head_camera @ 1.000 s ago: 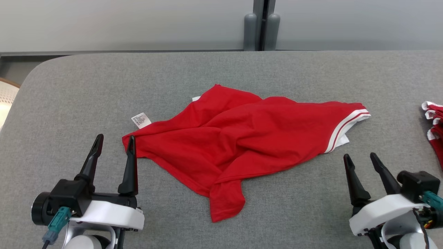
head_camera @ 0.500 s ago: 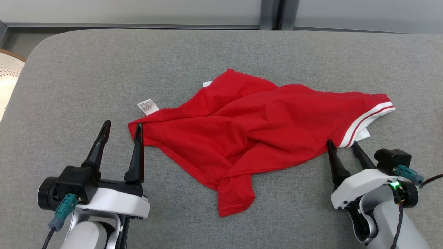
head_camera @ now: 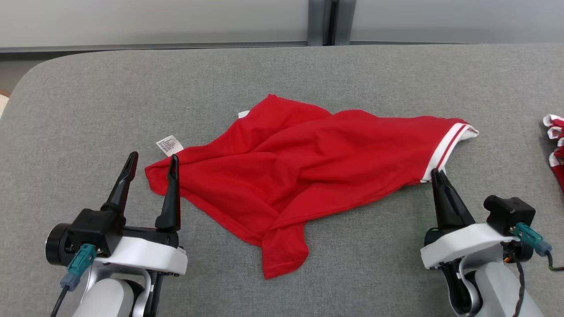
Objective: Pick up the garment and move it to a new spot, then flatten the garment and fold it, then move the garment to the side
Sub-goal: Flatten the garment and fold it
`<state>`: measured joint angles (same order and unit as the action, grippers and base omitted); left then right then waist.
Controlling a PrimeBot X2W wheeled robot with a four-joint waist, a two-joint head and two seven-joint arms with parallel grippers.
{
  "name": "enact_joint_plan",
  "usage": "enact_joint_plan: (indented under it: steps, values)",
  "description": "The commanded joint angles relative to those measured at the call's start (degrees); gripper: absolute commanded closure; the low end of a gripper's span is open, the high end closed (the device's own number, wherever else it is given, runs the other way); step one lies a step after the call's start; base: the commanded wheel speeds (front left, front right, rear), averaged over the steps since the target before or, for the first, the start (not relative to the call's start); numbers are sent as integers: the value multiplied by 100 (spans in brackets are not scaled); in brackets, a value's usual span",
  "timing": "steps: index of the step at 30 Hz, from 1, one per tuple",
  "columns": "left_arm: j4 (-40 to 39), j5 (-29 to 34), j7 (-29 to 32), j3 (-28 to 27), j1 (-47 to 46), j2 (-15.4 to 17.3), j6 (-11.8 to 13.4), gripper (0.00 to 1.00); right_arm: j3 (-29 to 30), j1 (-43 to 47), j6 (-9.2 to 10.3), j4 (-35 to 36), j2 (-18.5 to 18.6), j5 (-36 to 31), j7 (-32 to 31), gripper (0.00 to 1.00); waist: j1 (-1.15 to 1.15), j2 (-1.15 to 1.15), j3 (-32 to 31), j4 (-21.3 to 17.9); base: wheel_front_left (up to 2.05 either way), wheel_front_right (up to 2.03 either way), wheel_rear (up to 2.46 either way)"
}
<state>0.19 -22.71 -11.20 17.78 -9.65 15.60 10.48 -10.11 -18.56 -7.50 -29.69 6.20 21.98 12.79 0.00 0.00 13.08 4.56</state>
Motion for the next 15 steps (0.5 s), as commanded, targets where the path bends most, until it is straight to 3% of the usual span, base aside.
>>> enact_joint_plan:
  steps: [1,7,15]
  values:
    - [7,-7,-30,-19,-29,37,11,0,61,193,3,216,33,-53,58,100,0,0,-28,-53,0,0,0]
    - [21,-53,-48,-49,46,71,52,0,480,1028,3,1466,-44,-357,-129,100,0,0,-114,-203,0,0,0]
    - [5,-87,-57,-42,5,71,57,0,1052,1967,2,3265,-250,-882,-915,100,0,0,-120,-245,0,0,0]
